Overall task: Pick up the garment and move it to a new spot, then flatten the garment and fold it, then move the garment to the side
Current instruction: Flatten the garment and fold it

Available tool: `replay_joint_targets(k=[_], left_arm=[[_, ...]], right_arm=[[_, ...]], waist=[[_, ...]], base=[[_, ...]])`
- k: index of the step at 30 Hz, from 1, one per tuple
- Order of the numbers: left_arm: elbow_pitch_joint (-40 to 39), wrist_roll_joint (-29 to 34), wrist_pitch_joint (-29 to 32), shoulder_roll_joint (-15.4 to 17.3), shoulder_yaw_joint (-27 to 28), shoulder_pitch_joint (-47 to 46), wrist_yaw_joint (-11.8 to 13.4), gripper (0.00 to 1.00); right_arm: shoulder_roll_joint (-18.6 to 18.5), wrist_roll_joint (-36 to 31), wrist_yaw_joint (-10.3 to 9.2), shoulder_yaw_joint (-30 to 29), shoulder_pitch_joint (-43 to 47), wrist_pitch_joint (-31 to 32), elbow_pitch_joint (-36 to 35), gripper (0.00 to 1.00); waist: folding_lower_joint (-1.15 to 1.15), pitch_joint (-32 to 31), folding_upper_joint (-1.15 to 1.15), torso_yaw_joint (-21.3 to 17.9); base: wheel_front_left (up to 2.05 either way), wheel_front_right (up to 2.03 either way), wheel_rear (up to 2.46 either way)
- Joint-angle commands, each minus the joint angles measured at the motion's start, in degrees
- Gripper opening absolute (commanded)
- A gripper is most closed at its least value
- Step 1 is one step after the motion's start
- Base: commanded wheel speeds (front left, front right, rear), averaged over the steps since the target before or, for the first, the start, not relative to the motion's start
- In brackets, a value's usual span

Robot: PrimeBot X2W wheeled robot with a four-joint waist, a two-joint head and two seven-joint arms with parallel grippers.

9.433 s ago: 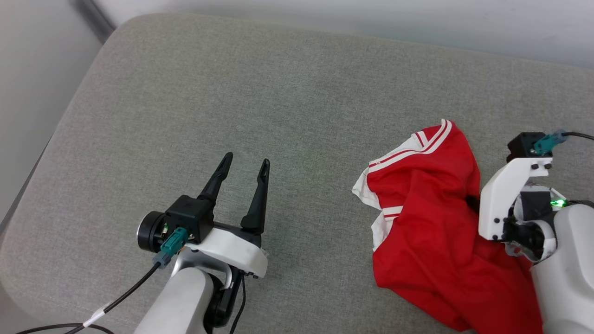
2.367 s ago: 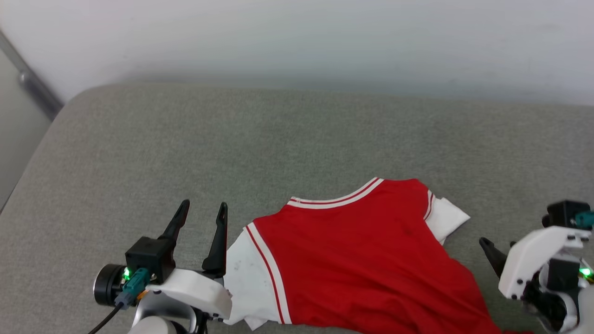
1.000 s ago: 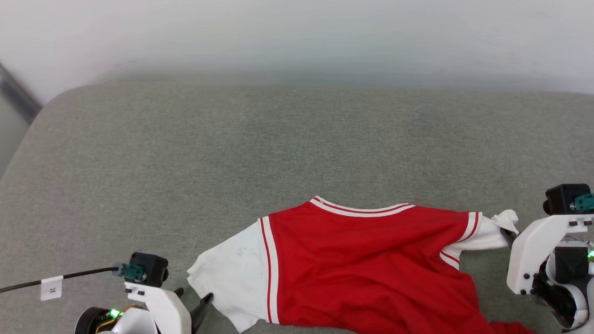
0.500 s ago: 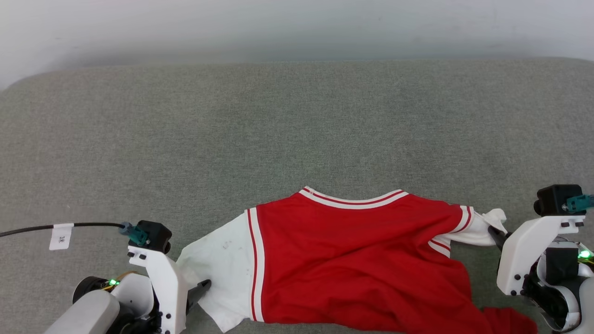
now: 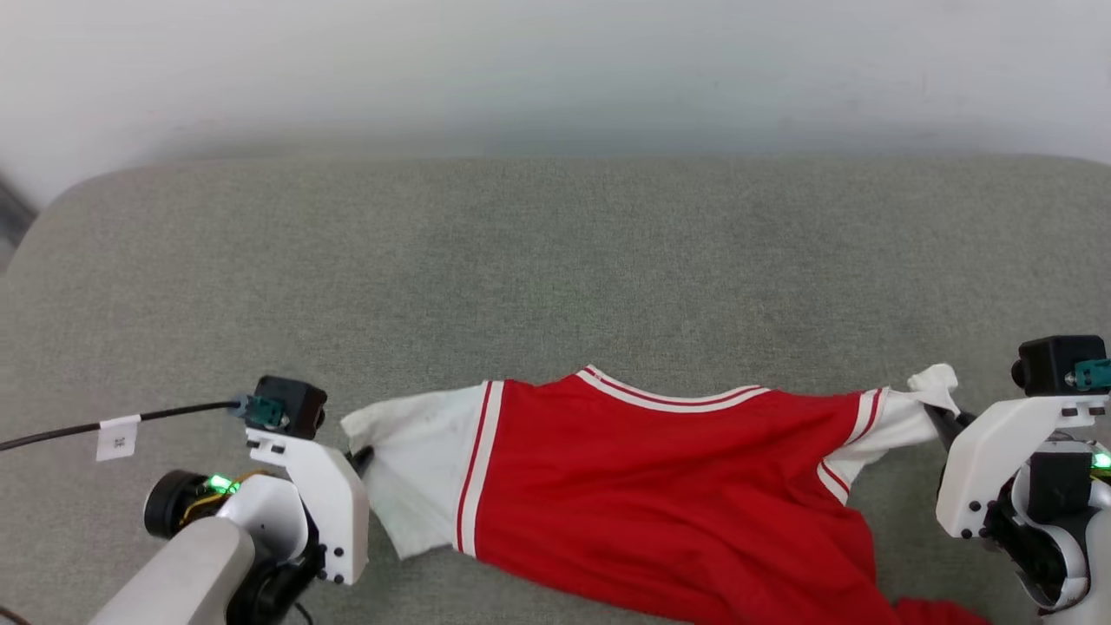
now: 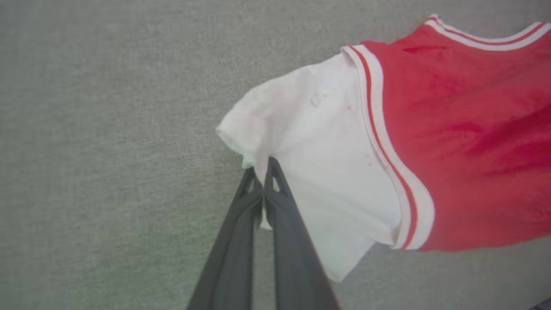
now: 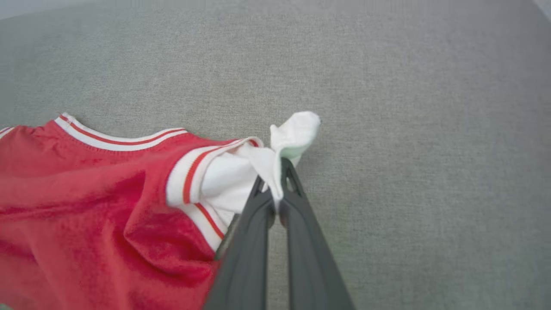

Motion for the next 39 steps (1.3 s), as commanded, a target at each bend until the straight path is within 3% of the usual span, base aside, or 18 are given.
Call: replay_joint_targets(k=[1,9,22,29,39], left_arm=[[-0.46,1.25,-1.31,0.1,0.4,-1.48,0.75,0.0],[0.28,5.51,-8.37,-2.7,2.62,-11.6,2.09,0.0],[18.12,8.27,-18.91,-9.97,5.98,-36.08,-0.55,0.0],[25.3,10.4,-24.54,-9.59,7.93,-49.95,-1.51,0.0],[31.19,13.34,-32.89,-8.15,9.71,-66.82,-2.31,0.0]], right_arm=[[-0.61,-0.47,-0.04,0.01,-1.04,-0.76,0.44,0.0],[-2.38,-1.52,-0.04,0.92,-8.31,-5.47,5.87,0.0],[-3.76,-2.79,-0.04,4.16,-32.32,-10.92,16.65,0.0],[-2.54,-5.07,-0.05,5.51,-48.58,-14.58,22.13,0.0],[-0.15,-10.65,-0.05,4.87,-68.74,-24.36,28.08,0.0]], waist=[[0.0,-1.65,0.0,0.55],[0.0,-5.18,0.0,1.47],[0.0,-0.3,0.0,0.78],[0.0,7.0,0.0,-0.38],[0.0,15.31,0.0,-1.35]], base=[[0.0,0.0,0.0],[0.0,0.0,0.0],[0.0,0.0,0.0],[0.0,0.0,0.0],[0.0,0.0,0.0]])
